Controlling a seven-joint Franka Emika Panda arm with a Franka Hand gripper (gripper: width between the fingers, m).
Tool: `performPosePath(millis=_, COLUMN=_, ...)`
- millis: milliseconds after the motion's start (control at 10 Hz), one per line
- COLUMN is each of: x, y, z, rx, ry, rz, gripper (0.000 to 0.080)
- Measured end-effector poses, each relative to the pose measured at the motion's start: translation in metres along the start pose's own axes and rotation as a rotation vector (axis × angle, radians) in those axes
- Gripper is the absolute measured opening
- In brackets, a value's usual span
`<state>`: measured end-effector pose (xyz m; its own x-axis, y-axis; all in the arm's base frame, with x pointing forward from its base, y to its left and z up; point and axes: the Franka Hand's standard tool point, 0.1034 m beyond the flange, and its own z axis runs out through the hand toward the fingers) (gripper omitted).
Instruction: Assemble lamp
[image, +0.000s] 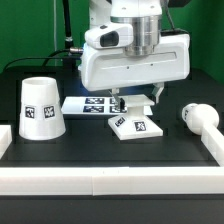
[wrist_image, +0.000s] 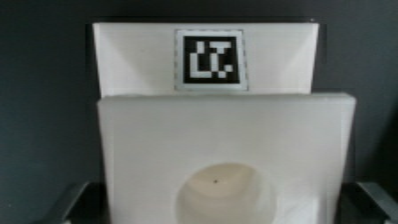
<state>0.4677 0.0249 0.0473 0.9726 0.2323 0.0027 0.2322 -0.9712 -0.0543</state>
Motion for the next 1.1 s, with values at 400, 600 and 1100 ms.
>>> performPosePath(millis=400, x=0.000, y=0.000, z=0.000, rx=0.000, ry=0.000, rz=0.000, gripper=0.0531)
performPosePath(millis=600, x=0.000, y=0.000, z=0.000, rx=0.000, ry=0.000, rz=0.000, gripper=0.0531)
performPosePath(millis=1100, x=0.071, y=0.007, z=-0.001, rx=0.004, ry=0.052, rz=0.034, gripper=0.0531)
